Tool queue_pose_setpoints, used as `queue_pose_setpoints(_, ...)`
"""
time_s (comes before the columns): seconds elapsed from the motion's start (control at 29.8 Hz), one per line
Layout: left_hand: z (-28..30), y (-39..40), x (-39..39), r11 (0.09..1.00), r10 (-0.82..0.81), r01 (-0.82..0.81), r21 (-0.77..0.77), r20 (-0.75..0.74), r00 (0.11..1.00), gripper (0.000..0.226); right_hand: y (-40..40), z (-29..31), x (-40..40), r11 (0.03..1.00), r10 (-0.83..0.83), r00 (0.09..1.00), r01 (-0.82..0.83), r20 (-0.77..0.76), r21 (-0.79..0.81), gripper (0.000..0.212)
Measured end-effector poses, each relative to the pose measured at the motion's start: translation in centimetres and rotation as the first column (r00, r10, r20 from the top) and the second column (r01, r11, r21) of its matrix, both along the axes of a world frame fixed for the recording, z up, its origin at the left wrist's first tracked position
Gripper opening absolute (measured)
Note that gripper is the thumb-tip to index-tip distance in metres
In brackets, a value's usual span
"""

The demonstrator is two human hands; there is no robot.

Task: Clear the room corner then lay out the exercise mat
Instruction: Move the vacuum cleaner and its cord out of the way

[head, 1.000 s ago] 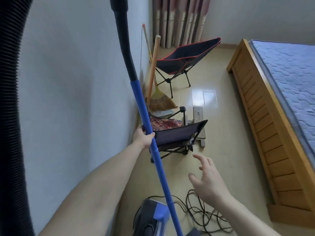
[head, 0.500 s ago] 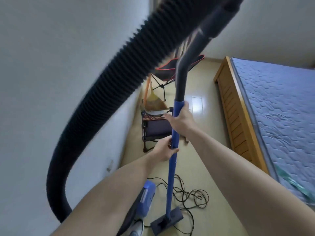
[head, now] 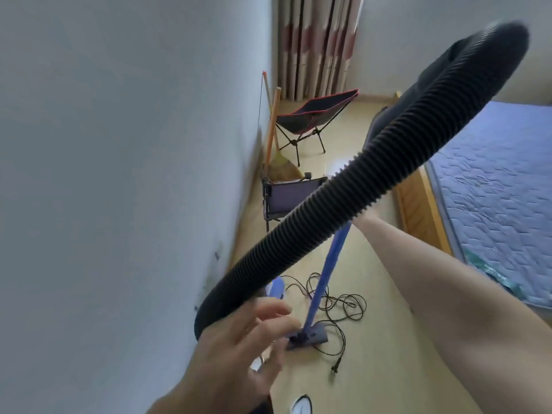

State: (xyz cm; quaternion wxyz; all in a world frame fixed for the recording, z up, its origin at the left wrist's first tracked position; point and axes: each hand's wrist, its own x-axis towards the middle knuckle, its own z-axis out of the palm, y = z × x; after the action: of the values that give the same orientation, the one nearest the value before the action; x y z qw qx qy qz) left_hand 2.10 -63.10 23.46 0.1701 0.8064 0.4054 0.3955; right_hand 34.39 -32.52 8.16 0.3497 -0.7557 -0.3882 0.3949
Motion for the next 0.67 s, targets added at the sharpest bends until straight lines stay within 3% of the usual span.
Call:
queue_pose_setpoints(0.1,1.5,0.0,-1.9,0.982,0.166,-0.164,0.098,-0.013,0.986,0.066,-6.2,5.3,-1.2,0.997,-0.073,0.984,0.069,0.162,0.028,0.032)
queue_pose_setpoints(0.2,0.8,4.3,-3.2,0.933,0.359,-0.358,0.031,-0.037,0.933,0.077,-10.9,7.7,-1.5,0.980,-0.164,0.959,0.131,0.233,0.150,0.050)
queue_pose_setpoints(0.4,-1.9,11.4,-6.4,0.936,0.264,-0.316,-0.151,-0.288,0.920,0.020,-18.0,9.5,-3.1,0.954,-0.257,0.949,0.218,0.183,0.208,0.053)
queue_pose_setpoints(0.5,-1.1,12.3,-7.0,0.913,0.187,-0.292,-0.285,-0.345,0.920,0.023,-20.7,9.4,-3.7,0.958,-0.259,0.940,0.222,0.223,0.179,0.046)
queue_pose_setpoints(0.67,2.4,11.6,-5.9,0.964,0.139,-0.204,-0.173,-0.324,0.936,0.025,-27.4,8.9,-4.6,0.940,-0.316,0.918,0.270,0.240,0.207,0.034)
